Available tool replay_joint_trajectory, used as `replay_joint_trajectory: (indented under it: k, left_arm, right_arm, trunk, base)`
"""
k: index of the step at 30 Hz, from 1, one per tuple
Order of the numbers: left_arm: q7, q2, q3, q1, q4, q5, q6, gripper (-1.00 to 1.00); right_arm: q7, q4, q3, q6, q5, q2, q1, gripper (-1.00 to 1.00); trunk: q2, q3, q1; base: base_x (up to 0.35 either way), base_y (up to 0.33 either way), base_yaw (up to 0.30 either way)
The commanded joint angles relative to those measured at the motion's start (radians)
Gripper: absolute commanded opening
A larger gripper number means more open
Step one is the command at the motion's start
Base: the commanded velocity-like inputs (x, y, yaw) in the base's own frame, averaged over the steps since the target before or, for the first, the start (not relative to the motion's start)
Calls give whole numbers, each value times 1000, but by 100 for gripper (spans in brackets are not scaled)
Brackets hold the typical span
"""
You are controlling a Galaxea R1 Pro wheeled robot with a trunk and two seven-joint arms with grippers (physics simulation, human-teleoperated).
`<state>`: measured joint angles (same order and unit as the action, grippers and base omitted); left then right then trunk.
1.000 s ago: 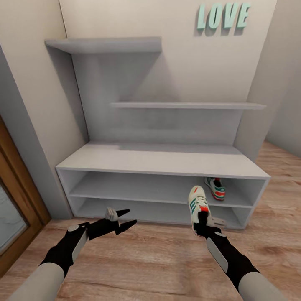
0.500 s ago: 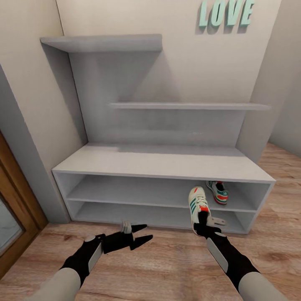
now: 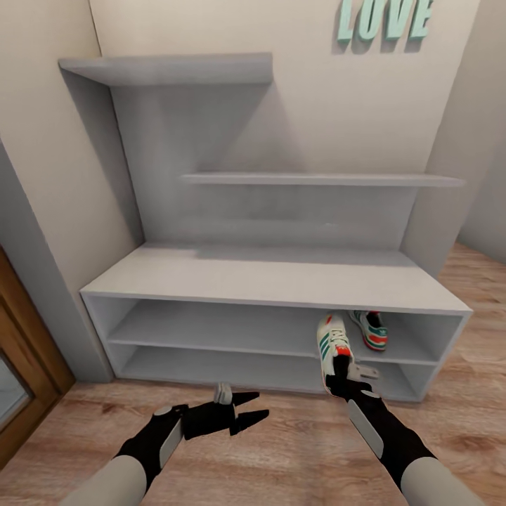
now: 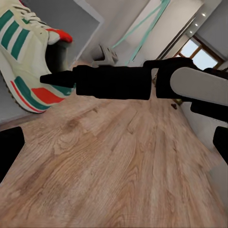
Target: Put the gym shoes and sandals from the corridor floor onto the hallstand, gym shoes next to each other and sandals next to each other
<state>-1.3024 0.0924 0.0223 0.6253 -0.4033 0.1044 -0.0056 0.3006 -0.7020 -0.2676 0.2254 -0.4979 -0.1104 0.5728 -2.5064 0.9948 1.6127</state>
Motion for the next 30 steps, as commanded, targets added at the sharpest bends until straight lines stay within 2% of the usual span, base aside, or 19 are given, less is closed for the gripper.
replay_joint_trajectory:
  k: [1, 9, 17, 26, 30]
  left_arm:
    - [-3, 1, 2, 1, 6, 0, 0, 100]
    - [-3, 1, 2, 1, 13, 0, 0, 100]
    - [-3, 1, 2, 1, 14, 0, 0, 100]
    - [-3, 1, 2, 1, 14, 0, 0, 100]
    - [-3, 1, 2, 1, 17, 0, 0, 100]
  right_arm:
    - [9, -2, -7, 4, -8, -2, 1, -100]
    - [9, -2, -7, 4, -7, -2, 1, -100]
    - [9, -2, -7, 4, -8, -2, 1, -100]
    - [9, -2, -7, 4, -8, -2, 1, -100]
    - [9, -2, -7, 4, -8, -2, 1, -100]
  trunk:
    - [0, 1, 0]
    - [0, 1, 0]
    - [0, 1, 0]
    - [0, 1, 0]
    - [0, 1, 0]
  base:
    - [295, -99, 0]
    - [225, -172, 0]
    - [37, -38, 0]
    - [53, -214, 0]
    - [14, -45, 0]
